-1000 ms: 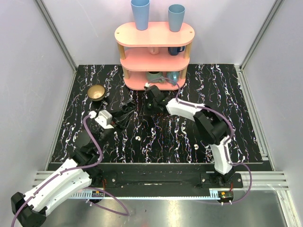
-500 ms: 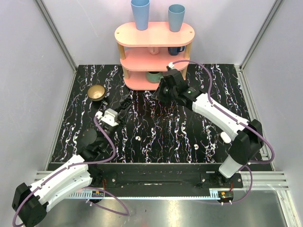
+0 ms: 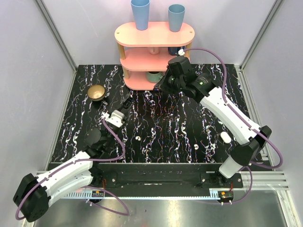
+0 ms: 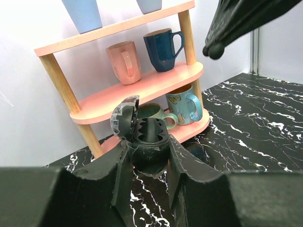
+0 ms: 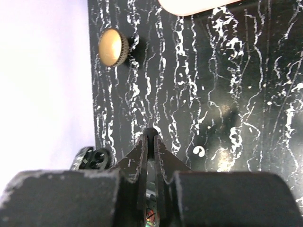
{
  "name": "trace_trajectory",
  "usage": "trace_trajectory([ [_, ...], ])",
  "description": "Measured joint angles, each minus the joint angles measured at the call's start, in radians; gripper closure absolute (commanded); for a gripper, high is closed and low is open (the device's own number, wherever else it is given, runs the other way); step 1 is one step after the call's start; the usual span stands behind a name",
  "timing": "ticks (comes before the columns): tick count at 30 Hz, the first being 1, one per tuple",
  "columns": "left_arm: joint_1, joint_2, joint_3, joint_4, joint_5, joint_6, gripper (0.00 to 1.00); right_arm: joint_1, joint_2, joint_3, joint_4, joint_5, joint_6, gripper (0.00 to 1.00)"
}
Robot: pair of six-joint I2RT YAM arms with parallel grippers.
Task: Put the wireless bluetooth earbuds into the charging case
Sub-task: Insert the right earbud into the right side groove of the charging case.
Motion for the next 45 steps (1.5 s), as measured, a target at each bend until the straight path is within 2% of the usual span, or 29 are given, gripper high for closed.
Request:
trace_trajectory([
  [17, -0.001, 0.065, -0.006, 0.134, 0.020, 0.034, 1.00, 0.113, 0.106, 0.204, -0.074, -0.020, 0.106, 1.00],
  [45, -0.007, 0.143, -0.011, 0.243, 0.014, 0.083, 1.00, 0.149, 0.145, 0.243, -0.077, -0.066, 0.199, 1.00],
])
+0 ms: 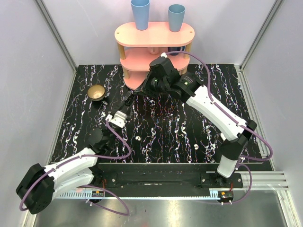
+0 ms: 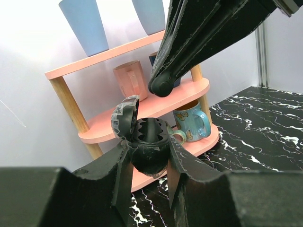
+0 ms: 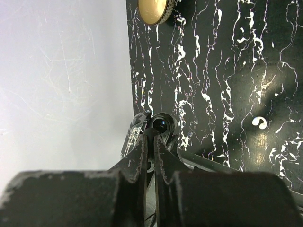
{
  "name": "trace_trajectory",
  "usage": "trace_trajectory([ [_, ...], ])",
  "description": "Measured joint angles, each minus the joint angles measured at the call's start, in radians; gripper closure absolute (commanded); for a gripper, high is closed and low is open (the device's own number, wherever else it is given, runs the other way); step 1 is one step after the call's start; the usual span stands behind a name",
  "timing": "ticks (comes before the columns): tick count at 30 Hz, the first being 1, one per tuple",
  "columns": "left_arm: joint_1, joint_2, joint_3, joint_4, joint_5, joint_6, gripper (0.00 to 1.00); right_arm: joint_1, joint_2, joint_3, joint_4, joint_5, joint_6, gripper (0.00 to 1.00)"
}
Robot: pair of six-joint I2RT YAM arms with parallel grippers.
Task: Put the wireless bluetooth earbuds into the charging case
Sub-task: Insert the right earbud into the right side groove of the charging case.
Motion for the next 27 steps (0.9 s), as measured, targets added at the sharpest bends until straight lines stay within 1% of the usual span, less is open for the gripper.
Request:
trace_trajectory([
  [17, -0.007, 0.017, 0.000, 0.001, 0.001, 0.010, 1.00, 0.002, 0.032, -0.034, 0.011, -0.040, 0.027, 1.00],
  [27, -0.013, 0.041, 0.000, 0.001, -0.004, 0.035, 1.00, 0.002, 0.033, -0.057, 0.021, -0.032, 0.041, 1.00],
])
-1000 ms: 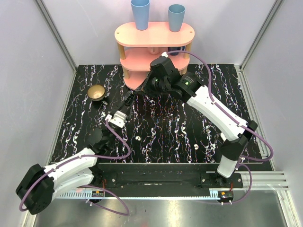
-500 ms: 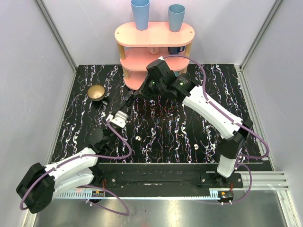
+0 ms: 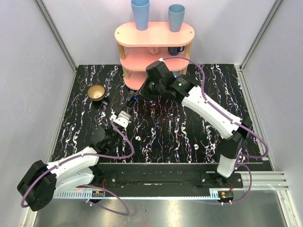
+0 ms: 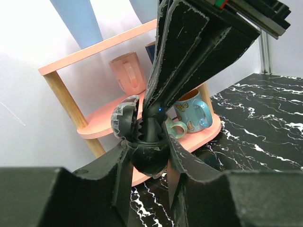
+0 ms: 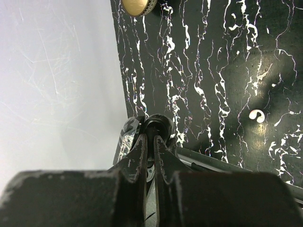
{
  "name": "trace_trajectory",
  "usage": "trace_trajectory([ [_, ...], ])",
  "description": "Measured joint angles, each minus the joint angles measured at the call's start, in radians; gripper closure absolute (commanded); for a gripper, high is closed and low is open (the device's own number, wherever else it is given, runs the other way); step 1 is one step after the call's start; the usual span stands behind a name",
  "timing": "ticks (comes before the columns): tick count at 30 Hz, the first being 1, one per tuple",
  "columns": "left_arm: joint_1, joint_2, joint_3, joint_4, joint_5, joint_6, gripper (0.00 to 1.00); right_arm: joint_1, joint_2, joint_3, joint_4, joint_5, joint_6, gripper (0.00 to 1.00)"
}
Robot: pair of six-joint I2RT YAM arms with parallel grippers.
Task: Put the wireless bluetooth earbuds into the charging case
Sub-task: Insert the right earbud into the right side groove of the charging case.
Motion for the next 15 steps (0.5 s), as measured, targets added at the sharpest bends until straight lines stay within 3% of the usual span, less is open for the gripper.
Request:
trace_trajectory([
  [15, -0.013, 0.034, 0.000, 0.021, -0.011, 0.055, 1.00, 0.000, 0.000, -0.036, 0.019, 0.032, 0.015, 1.00],
])
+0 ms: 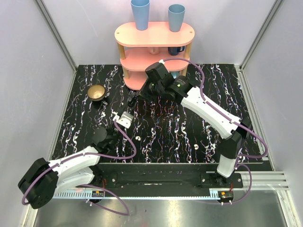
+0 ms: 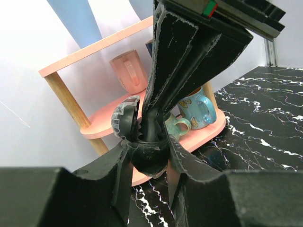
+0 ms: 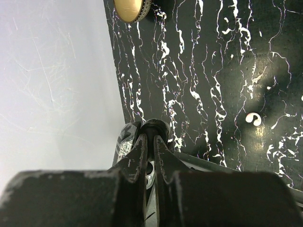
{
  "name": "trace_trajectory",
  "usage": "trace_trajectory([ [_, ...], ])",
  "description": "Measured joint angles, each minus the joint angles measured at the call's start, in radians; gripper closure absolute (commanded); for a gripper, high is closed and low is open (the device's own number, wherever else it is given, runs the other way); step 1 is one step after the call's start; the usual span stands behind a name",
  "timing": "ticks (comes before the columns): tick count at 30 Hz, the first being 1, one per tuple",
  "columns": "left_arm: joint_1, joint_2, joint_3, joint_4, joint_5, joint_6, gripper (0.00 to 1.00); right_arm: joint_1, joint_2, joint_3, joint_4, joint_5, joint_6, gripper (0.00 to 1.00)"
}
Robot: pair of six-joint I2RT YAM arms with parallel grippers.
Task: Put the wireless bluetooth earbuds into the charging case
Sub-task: Insert the right earbud into the right side groove of the charging case.
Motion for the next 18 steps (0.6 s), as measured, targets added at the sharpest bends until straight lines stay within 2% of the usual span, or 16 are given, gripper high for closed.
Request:
trace_trajectory([
  [4, -0.003, -0.002, 0.000, 0.000, -0.002, 0.006, 1.00, 0.000, 0.000, 0.000, 0.000, 0.001, 0.000, 0.99],
  [6, -0.005, -0.006, 0.000, -0.002, -0.004, 0.006, 1.00, 0.000, 0.000, 0.000, 0.001, 0.001, -0.001, 0.91],
  [8, -0.006, -0.010, 0.000, -0.004, -0.005, 0.006, 1.00, 0.001, 0.000, 0.000, 0.002, 0.001, -0.001, 0.89],
  [9, -0.006, -0.010, 0.000, -0.004, -0.006, 0.006, 1.00, 0.001, 0.000, 0.000, 0.002, 0.001, -0.003, 0.82],
  [14, -0.008, -0.010, 0.000, -0.006, -0.007, -0.004, 1.00, 0.001, 0.002, 0.002, 0.007, 0.002, -0.022, 0.65],
  [18, -0.012, -0.013, 0.000, 0.014, -0.007, -0.013, 1.00, 0.003, 0.002, 0.000, 0.011, 0.010, -0.051, 0.58],
])
